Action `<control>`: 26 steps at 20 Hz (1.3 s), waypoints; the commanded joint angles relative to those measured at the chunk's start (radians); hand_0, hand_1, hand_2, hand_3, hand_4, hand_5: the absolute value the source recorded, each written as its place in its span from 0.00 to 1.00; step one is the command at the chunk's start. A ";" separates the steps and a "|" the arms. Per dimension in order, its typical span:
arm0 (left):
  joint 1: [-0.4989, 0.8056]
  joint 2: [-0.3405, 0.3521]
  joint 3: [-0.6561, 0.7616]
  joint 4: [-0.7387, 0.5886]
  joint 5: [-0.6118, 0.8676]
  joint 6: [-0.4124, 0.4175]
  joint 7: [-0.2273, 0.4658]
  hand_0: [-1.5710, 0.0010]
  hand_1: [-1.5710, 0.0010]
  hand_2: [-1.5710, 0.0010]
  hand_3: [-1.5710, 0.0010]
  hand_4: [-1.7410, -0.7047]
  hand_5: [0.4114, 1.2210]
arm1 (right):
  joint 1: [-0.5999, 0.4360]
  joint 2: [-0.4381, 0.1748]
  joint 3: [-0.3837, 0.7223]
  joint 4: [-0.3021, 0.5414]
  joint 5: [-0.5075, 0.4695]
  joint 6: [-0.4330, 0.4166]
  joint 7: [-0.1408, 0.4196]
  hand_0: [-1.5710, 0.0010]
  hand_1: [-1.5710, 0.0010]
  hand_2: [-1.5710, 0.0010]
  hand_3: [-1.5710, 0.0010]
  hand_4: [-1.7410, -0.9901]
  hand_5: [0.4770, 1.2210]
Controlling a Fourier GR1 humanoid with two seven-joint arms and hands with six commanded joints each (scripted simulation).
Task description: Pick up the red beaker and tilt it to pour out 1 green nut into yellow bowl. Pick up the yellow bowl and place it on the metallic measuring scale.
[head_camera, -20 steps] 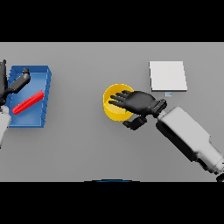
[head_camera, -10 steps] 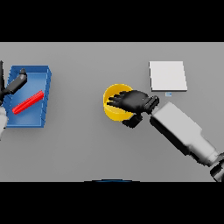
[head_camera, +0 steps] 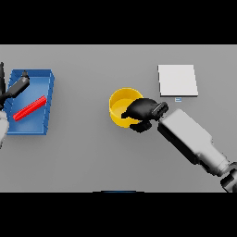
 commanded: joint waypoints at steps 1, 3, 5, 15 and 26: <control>0.006 0.007 0.002 -0.014 0.000 0.000 0.002 1.00 1.00 1.00 1.00 0.95 0.36 | -0.007 0.001 0.004 0.012 -0.001 0.004 -0.009 0.37 0.37 0.39 0.65 0.30 0.79; 0.006 0.001 -0.004 -0.003 -0.008 0.005 0.001 1.00 1.00 1.00 1.00 0.95 0.36 | -0.012 0.000 0.004 0.008 -0.011 0.028 0.001 0.24 0.24 0.28 0.45 0.20 0.87; -0.005 0.003 -0.004 0.009 -0.008 -0.001 -0.001 1.00 1.00 1.00 1.00 0.96 0.35 | -0.019 0.000 0.008 0.013 -0.017 0.031 0.003 0.15 0.15 0.23 0.29 0.13 0.91; -0.003 0.010 -0.005 0.003 -0.013 -0.002 0.004 1.00 1.00 1.00 1.00 0.98 0.34 | -0.017 -0.054 -0.007 -0.060 -0.056 0.030 0.020 0.02 0.02 0.14 0.15 0.01 0.99; 0.005 0.018 0.002 -0.018 -0.006 -0.003 -0.011 1.00 1.00 1.00 1.00 0.96 0.35 | -0.057 -0.142 -0.122 -0.159 -0.105 0.067 0.065 0.00 0.00 0.08 0.12 0.00 1.00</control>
